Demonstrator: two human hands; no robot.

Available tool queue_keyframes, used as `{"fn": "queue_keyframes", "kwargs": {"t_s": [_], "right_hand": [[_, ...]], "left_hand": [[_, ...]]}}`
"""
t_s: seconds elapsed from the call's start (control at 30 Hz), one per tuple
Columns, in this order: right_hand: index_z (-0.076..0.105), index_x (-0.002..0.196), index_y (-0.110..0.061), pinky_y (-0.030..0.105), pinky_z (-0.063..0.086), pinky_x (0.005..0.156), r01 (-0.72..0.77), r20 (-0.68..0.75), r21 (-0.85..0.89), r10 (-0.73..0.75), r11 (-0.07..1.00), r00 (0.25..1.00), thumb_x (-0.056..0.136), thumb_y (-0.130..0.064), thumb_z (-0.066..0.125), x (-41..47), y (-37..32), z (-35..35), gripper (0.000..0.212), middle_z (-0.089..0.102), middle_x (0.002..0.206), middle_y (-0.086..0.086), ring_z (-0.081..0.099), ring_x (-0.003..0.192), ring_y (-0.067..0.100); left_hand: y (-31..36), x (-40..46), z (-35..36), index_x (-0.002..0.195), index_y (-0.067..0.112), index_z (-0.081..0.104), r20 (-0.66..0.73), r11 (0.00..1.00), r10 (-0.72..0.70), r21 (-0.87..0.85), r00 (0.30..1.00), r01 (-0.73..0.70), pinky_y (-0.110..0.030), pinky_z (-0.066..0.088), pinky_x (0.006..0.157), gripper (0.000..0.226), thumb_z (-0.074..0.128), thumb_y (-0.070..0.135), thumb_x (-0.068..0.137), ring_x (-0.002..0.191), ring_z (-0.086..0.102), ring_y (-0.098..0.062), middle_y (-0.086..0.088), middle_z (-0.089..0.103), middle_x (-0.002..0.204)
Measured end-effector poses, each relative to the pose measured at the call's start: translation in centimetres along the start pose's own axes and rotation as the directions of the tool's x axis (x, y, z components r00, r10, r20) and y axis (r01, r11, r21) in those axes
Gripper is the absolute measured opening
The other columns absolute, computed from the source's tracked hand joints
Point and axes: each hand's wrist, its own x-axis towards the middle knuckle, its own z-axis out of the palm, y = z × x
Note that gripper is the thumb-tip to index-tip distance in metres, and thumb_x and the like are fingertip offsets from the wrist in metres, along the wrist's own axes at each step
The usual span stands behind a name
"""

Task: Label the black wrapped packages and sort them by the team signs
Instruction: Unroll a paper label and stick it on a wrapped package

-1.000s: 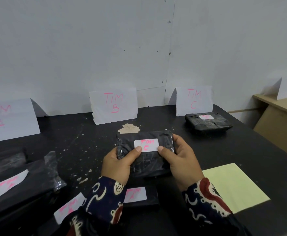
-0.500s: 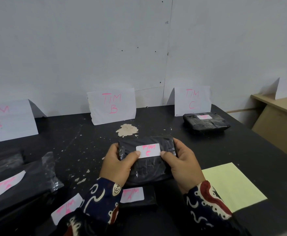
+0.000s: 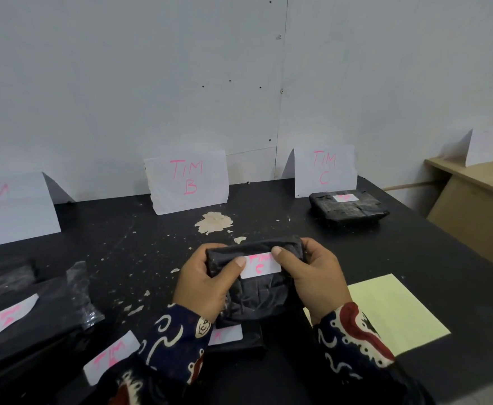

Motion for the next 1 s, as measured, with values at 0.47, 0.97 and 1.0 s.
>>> {"fn": "queue_keyframes", "kwargs": {"t_s": [0.47,0.97,1.0], "right_hand": [[0.054,0.129,-0.025,0.036,0.056,0.087,0.001,-0.036,-0.072,-0.003,0.997,0.999,0.085,-0.036,0.071,-0.2,-0.1,-0.2,0.048,0.066,0.115,-0.004,0.066,0.103,0.013],[0.069,0.118,-0.029,0.042,0.043,0.098,0.593,0.432,-0.805,-0.7,-0.015,0.569,0.089,-0.018,0.057,-0.7,2.1,-3.1,0.033,0.068,0.121,-0.01,0.062,0.115,0.014],[0.069,0.118,-0.028,0.042,0.043,0.097,0.566,0.404,-0.824,-0.713,-0.012,0.573,0.087,-0.015,0.06,-0.2,1.8,-3.8,0.034,0.069,0.12,-0.01,0.062,0.115,0.015]], "left_hand": [[-1.3,1.0,-0.4,0.099,0.017,0.065,0.007,0.974,-0.122,-0.192,0.992,0.121,-0.048,0.057,0.08,0.036,0.082,0.003,0.071,0.091,0.072,-0.028,-0.007,0.075,0.095],[1.7,0.3,1.7,0.109,0.014,0.062,0.146,0.89,-0.284,-0.327,0.948,0.317,-0.041,0.057,0.076,0.029,0.067,0.032,0.087,0.087,0.073,-0.025,-0.008,0.075,0.095],[1.7,0.2,1.8,0.109,0.019,0.061,0.131,0.953,-0.226,-0.177,0.965,0.247,-0.036,0.056,0.073,0.029,0.066,0.037,0.087,0.084,0.073,-0.019,-0.002,0.075,0.091]]}}
